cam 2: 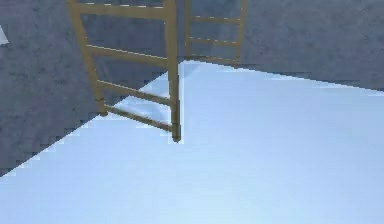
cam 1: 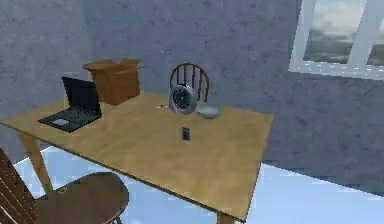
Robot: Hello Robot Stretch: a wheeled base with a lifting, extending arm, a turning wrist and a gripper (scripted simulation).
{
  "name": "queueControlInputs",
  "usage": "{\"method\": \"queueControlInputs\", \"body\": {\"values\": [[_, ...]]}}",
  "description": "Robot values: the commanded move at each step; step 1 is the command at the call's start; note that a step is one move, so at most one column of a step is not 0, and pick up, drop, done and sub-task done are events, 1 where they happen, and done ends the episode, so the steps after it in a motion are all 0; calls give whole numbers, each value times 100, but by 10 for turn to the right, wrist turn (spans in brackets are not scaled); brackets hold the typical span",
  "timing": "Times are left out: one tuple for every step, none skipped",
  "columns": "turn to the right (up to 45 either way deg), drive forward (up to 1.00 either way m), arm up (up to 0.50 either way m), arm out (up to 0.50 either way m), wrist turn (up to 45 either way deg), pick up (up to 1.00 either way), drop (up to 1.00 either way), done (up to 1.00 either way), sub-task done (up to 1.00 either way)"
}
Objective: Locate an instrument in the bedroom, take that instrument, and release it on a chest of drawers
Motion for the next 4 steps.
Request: {"method": "queueControlInputs", "body": {"values": [[420, 0, 0, 0, 0, 0, 0, 0, 0], [0, 55, 0, 0, 0, 0, 0, 0, 0], [-120, 0, 0, 0, 0, 0, 0, 0, 0], [0, 35, 0, 0, 0, 0, 0, 0, 0]]}}
